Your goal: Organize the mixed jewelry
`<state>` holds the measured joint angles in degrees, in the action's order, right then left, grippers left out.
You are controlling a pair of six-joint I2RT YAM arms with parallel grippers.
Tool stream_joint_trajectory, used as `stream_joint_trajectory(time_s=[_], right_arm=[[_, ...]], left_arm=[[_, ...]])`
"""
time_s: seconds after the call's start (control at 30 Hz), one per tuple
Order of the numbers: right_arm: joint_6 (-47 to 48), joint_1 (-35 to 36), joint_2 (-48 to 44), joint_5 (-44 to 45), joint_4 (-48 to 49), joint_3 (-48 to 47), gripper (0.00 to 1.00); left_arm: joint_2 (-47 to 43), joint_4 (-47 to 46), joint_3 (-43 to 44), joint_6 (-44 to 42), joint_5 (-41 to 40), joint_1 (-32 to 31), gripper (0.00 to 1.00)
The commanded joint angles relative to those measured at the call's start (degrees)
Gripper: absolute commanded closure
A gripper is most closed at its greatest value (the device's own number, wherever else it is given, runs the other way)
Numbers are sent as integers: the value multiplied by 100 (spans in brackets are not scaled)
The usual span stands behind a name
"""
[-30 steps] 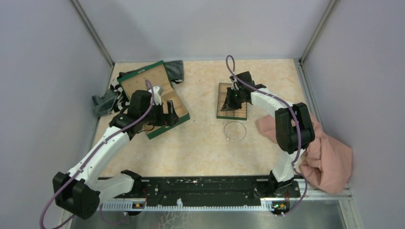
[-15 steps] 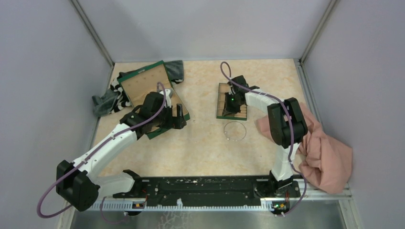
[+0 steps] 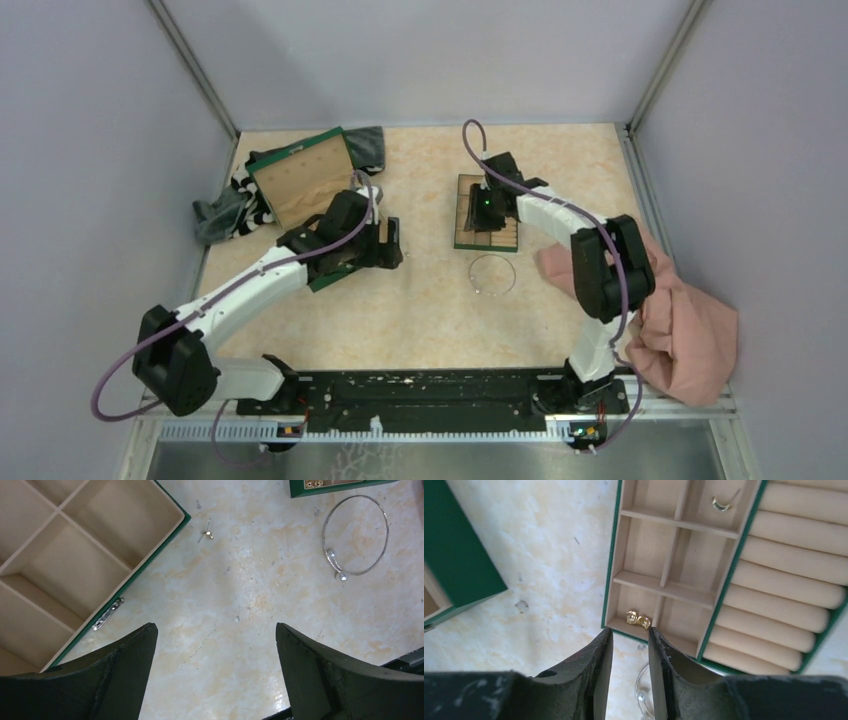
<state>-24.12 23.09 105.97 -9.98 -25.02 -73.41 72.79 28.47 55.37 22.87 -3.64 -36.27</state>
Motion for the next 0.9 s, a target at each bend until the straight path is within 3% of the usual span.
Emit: stream_joint_trajectory(time_s=[0.0, 0.2, 0.43, 0.87], right_arm=[[-14, 37, -1195, 630, 300, 147, 67], [-32, 37, -2148, 1102, 521, 852, 65], [20, 37, -2583, 1024, 376, 1287, 65], [346, 37, -2990, 1024, -19, 1439, 65]], left_arm=[[663, -362, 344, 218, -460, -363, 10], [1950, -465, 821, 1326, -1104, -694, 28], [3105, -202, 1434, 2500, -1907, -802, 50], [3926, 86, 2032, 3094, -2423, -802, 66]])
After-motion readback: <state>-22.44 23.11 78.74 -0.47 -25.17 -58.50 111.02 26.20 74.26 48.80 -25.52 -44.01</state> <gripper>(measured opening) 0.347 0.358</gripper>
